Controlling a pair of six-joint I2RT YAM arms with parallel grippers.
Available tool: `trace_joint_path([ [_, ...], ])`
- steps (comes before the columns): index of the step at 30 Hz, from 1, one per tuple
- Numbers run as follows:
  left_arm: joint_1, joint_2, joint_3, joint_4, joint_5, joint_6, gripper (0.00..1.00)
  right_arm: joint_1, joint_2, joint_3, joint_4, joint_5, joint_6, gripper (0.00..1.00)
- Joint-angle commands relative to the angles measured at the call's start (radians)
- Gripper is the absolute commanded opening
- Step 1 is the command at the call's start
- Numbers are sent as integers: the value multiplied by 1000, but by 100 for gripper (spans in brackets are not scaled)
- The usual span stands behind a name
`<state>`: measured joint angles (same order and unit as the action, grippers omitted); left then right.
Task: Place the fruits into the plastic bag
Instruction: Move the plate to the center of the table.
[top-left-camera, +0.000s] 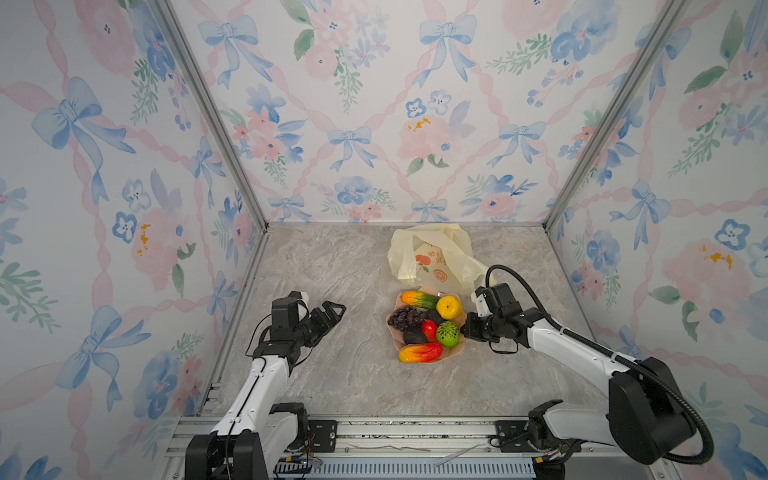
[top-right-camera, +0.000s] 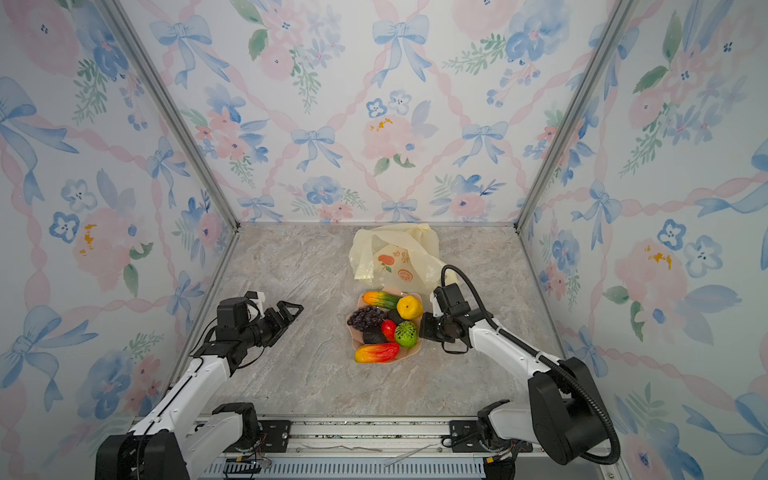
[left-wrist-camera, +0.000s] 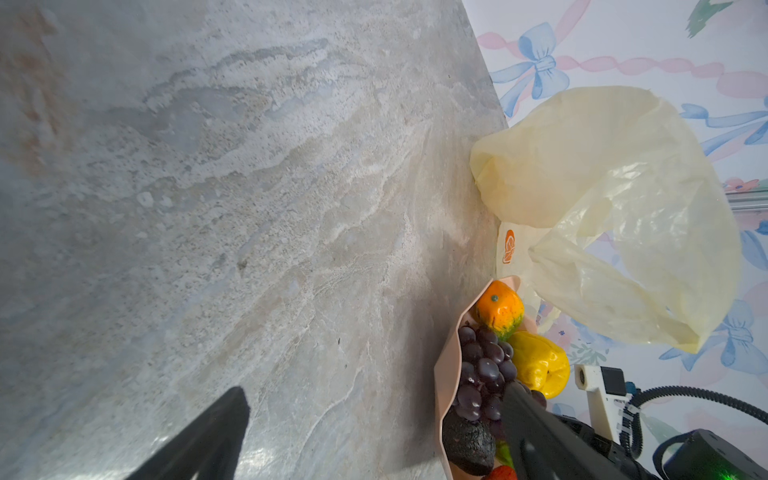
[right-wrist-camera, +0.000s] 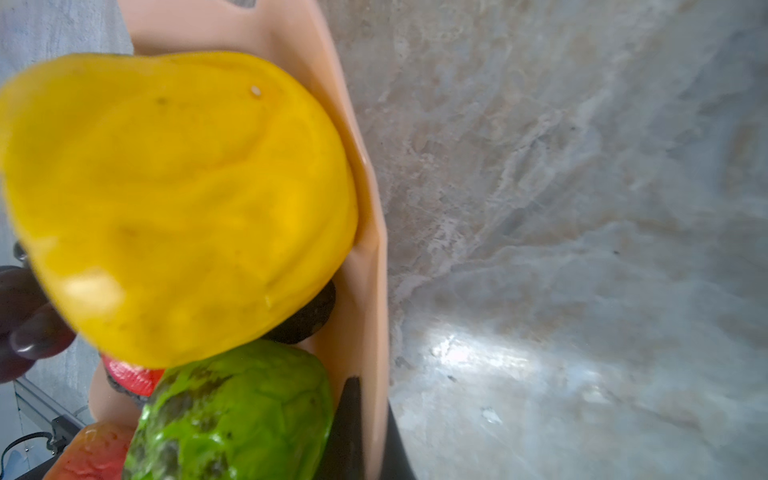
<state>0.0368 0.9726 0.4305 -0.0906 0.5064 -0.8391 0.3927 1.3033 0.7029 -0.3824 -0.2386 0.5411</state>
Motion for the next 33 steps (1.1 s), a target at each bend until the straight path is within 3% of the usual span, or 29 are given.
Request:
trace_joint_path([
  [1, -6, 5, 18, 11, 3, 23, 97, -38, -17, -41, -98, 62, -38, 5],
  [8, -12, 8, 18, 10, -2, 23, 97, -63, -34, -57, -105, 59, -45, 15],
  [17, -15, 3, 17, 11, -3, 18, 97, -77, -59, -63, -114, 71, -42, 41],
  [21, -15, -5, 13, 10, -3, 15, 97, -84, -91, -61, -138, 77, -45, 43],
  [28, -15, -12, 23, 9, 3, 11, 97, -102, -238, -23, -286, 94, -57, 45],
  [33, -15, -21, 59, -2, 23, 17, 98, -106, -394, 84, -456, 123, -56, 55],
])
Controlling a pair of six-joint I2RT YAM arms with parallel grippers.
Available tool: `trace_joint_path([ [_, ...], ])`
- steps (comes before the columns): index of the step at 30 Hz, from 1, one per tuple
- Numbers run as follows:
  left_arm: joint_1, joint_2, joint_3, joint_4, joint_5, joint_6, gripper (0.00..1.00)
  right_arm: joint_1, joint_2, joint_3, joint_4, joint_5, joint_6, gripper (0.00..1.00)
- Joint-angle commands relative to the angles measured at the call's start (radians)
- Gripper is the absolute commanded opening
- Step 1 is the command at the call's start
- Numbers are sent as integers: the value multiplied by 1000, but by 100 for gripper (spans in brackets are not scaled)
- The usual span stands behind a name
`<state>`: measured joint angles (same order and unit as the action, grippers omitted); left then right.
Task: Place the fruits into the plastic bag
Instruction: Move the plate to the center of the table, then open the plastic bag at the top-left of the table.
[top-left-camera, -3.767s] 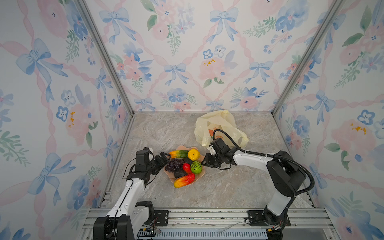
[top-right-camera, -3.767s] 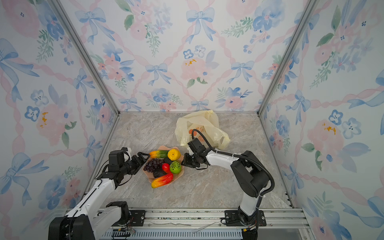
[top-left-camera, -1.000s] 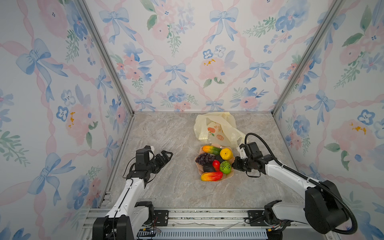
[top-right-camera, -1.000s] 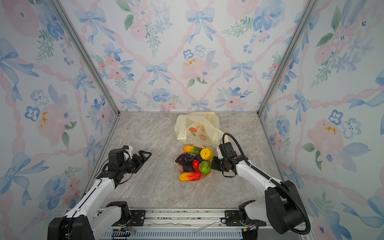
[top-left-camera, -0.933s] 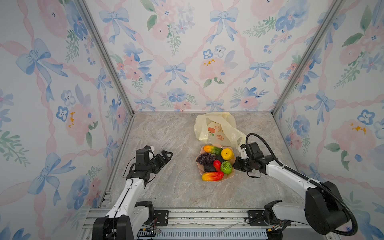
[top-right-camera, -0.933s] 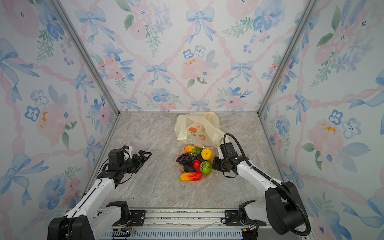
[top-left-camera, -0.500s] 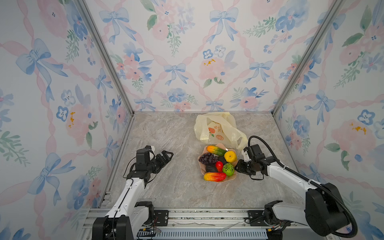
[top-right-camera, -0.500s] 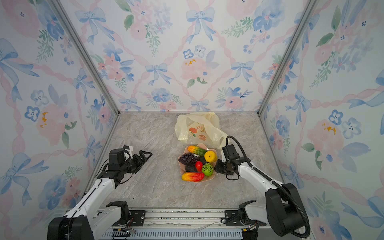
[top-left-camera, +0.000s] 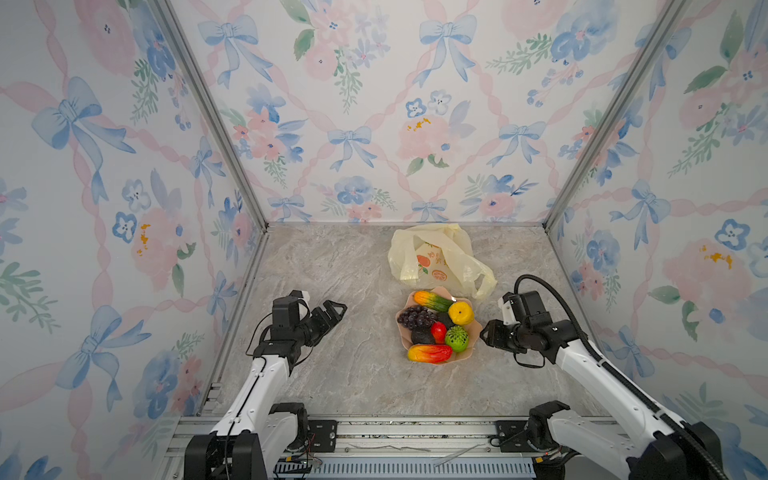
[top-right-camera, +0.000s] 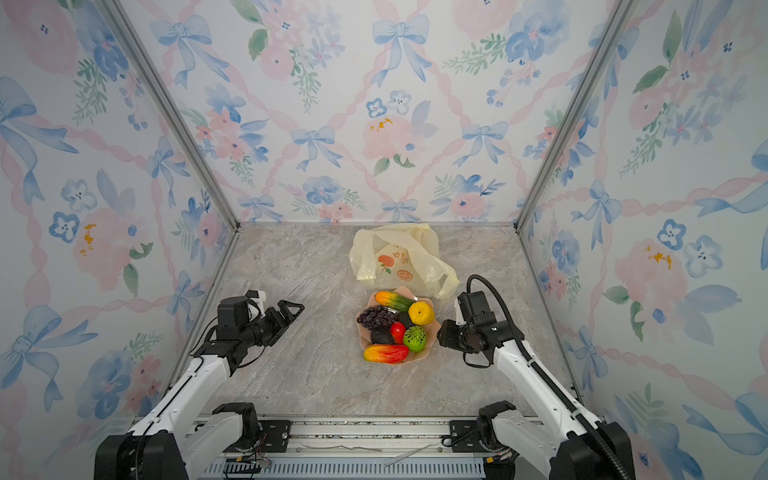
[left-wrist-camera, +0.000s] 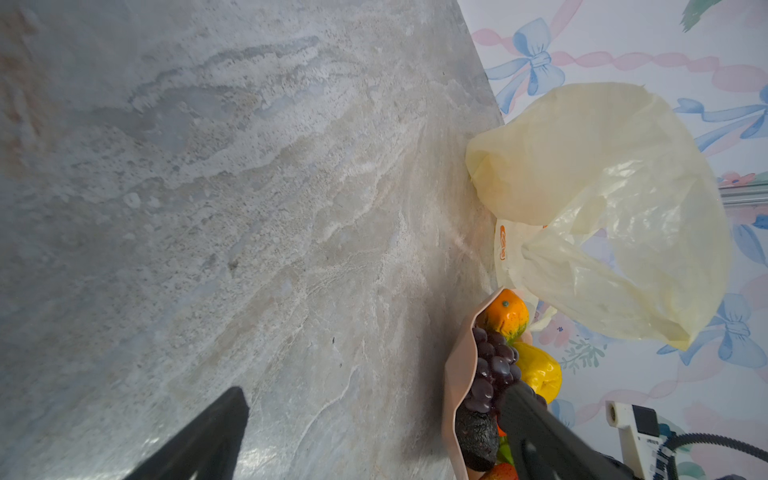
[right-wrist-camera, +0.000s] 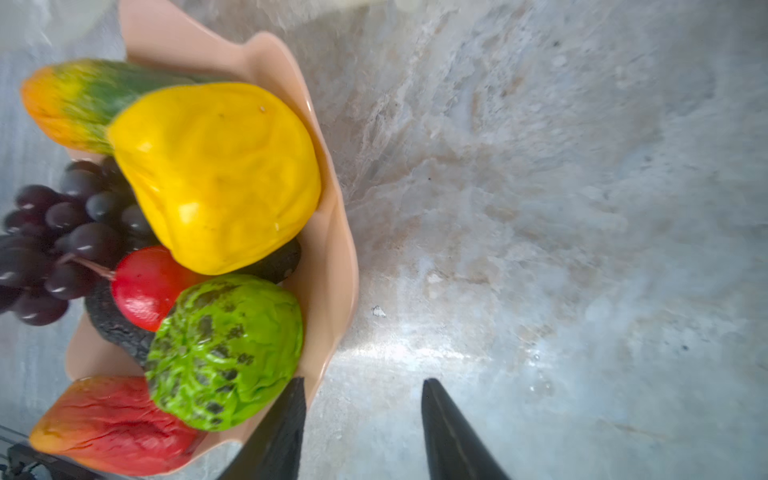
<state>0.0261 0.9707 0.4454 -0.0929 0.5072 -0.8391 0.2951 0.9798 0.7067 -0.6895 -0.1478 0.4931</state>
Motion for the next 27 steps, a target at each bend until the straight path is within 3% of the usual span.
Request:
trace_joint_path([
  [1, -5, -19, 59, -5, 35, 30, 98, -10, -95, 114, -181, 48, -1, 62],
  [5, -41, -17, 164, -51, 53, 127, 98, -38, -121, 242, -220, 53, 21, 100],
  [9, -149, 38, 349, -110, -2, 234, 98, -70, -9, 366, -182, 22, 18, 96],
  [14, -356, 247, 626, -218, -92, 394, 98, -126, 184, 491, -134, -17, -10, 96],
  [18, -553, 464, 906, -418, -282, 536, 96, -192, 297, 515, -85, -62, -28, 96],
  [21, -686, 605, 1096, -583, -500, 586, 95, -229, 351, 507, -62, -91, -27, 96],
  [27, -835, 780, 1313, -778, -805, 552, 94, -257, 365, 467, -20, -92, -39, 96],
])
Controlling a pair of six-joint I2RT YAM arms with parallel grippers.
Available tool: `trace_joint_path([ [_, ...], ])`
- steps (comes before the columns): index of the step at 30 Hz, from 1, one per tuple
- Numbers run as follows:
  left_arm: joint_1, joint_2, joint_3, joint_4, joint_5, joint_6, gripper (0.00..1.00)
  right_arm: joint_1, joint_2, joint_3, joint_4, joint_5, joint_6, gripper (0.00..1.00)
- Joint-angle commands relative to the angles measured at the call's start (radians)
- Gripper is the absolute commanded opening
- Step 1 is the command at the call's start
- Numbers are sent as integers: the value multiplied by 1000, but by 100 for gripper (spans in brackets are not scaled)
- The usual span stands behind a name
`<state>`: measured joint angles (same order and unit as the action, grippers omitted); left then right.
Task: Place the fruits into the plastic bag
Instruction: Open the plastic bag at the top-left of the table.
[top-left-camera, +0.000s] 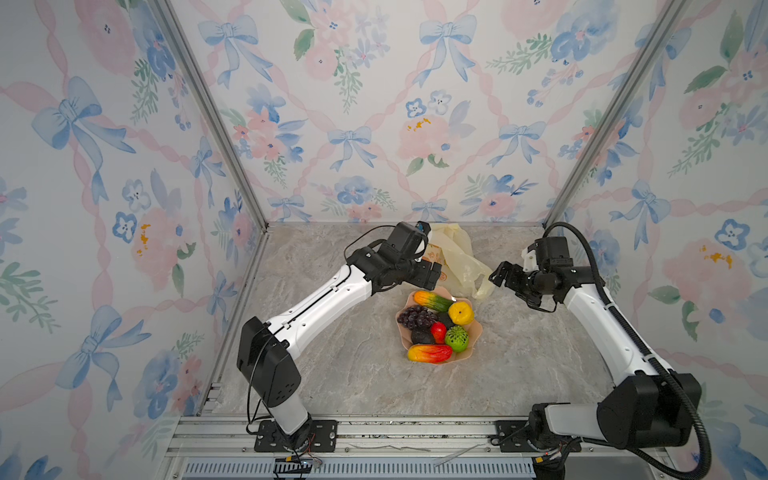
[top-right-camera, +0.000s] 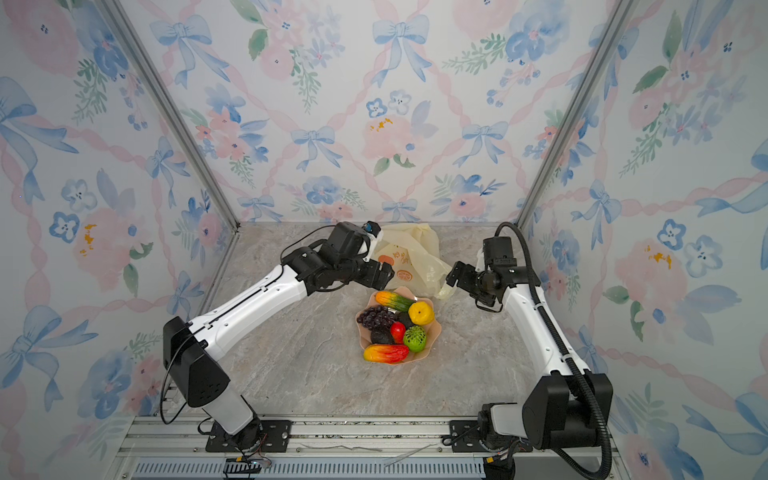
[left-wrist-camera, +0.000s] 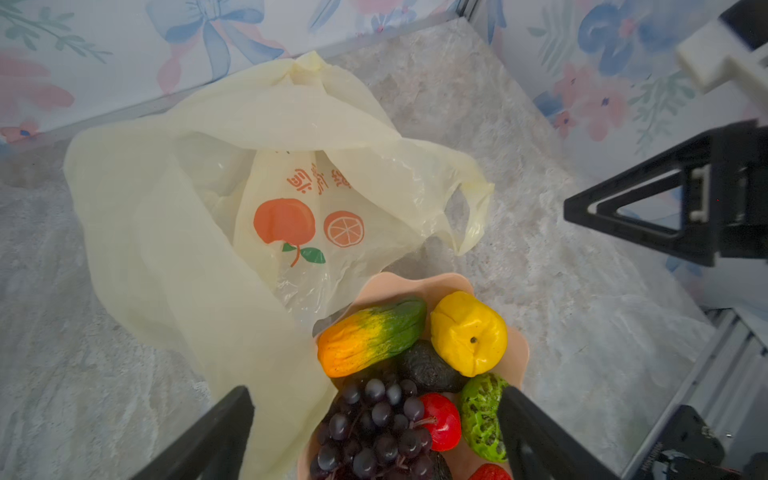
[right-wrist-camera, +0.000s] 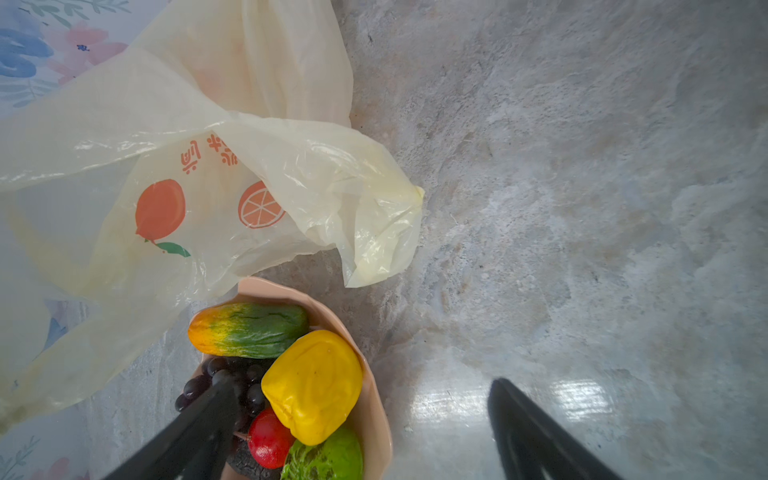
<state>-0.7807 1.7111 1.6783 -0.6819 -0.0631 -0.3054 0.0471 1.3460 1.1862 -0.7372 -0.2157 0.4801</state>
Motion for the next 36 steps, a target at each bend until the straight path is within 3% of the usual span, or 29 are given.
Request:
trace_joint_path([
  [1, -45, 62, 105, -214, -276, 5, 94, -12, -1, -17, 31, -28, -27, 96],
  [4, -95, 102, 157, -257, -417, -19, 94, -16, -5, -40, 54, -43, -28, 96],
  [14, -183, 156, 283, -333, -633, -58, 95, -15, -18, -108, 78, -59, -37, 96],
  [36, -56, 346, 395, -345, -472, -112, 85, -47, -61, -135, 61, -68, -59, 96],
])
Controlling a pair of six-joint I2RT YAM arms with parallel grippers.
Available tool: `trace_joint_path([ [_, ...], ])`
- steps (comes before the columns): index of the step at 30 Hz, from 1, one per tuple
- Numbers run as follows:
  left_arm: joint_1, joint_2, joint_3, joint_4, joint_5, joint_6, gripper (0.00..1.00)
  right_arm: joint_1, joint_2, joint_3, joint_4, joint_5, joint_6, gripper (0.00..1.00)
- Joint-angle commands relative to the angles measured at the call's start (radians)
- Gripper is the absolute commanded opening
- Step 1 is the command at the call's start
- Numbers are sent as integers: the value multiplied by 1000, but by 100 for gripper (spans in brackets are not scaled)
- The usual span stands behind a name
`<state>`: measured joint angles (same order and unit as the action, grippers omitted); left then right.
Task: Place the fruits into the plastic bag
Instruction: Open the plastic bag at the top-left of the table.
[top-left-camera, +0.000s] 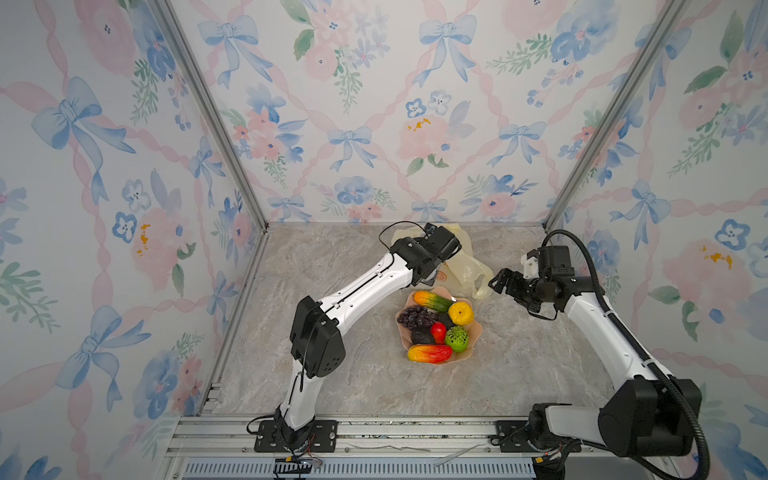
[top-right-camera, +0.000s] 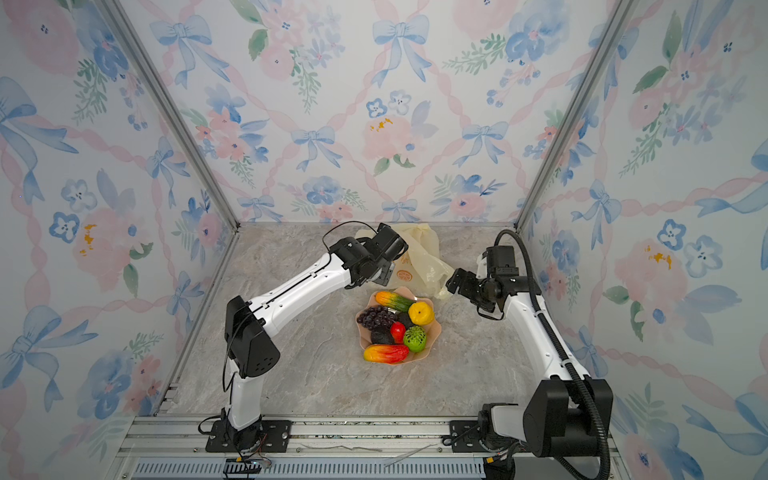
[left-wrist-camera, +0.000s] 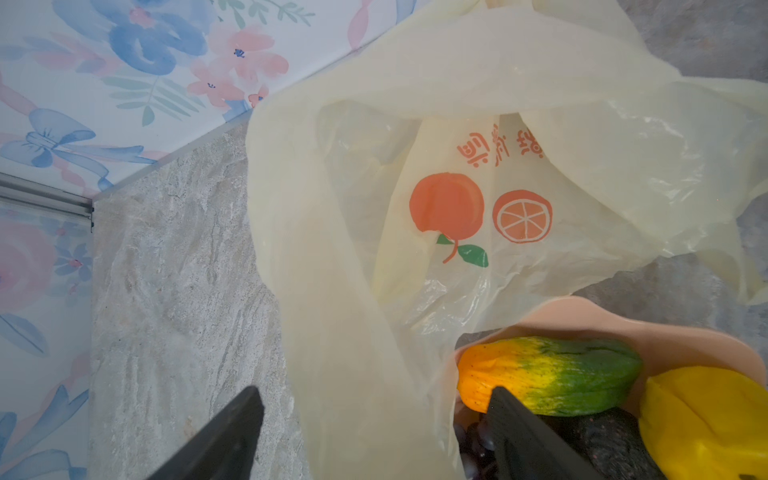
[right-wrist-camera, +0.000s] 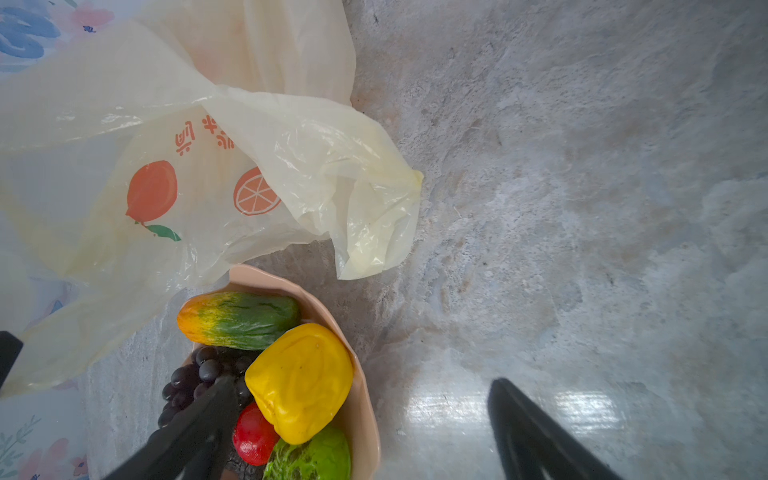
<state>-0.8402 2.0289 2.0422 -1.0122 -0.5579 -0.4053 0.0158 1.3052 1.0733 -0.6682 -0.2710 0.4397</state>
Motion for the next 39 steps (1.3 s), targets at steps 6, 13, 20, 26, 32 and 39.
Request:
trace_joint_path([
  [6, 7, 64, 41, -15, 45, -11, 73, -40, -39, -37, -19, -20, -31, 96],
  [13, 7, 74, 55, -14, 42, 4, 23, -51, -55, -51, -21, -27, -29, 96],
  [20, 5, 60, 37, -15, 38, 8, 0, -51, -17, -39, -11, -20, 10, 96],
  [26, 6, 50, 27, -13, 39, 13, 0, -46, 115, 25, 28, -1, 20, 96],
  [32, 6, 51, 22, -13, 55, 23, 0, -45, 278, 45, 147, -31, 26, 96],
  [39, 13, 48, 19, -13, 59, 34, 0, -42, 396, 57, 306, -135, 20, 96],
])
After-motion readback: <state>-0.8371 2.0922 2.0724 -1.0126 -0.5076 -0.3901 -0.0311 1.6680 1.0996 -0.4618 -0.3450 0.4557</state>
